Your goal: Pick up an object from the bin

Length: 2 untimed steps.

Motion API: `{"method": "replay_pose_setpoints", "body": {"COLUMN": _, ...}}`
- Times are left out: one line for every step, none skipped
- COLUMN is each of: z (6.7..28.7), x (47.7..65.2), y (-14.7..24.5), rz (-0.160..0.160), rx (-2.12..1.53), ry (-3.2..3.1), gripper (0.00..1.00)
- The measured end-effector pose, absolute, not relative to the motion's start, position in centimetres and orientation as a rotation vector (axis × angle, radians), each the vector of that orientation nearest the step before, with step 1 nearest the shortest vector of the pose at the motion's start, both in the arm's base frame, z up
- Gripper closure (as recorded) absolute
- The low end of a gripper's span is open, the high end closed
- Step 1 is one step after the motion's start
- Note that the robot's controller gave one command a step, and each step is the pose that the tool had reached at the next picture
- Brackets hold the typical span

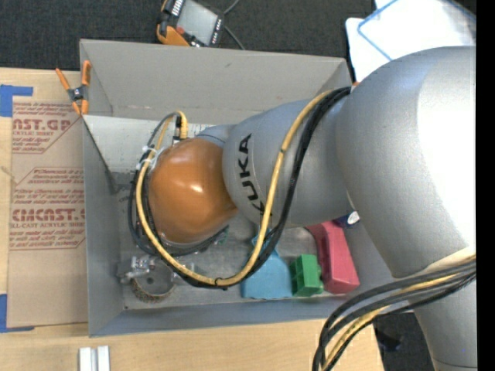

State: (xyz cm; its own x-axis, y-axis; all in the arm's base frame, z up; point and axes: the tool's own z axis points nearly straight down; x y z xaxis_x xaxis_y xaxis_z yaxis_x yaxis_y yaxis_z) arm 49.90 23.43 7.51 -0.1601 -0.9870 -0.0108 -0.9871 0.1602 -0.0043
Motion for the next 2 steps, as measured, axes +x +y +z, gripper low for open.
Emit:
{"method": "replay_pose_setpoints", "body": {"z": 8.5, "x": 49.9, "y": 23.5, "rz": 0.007, "rx": -2.025, "ry": 2.385, "gripper": 1.0}}
{"method": "replay_pose_setpoints", "body": {"z": 10.9, "x": 49.6, "y": 23.6, "rz": 0.014, "rx": -2.032, "ry": 2.387, "gripper": 1.0}}
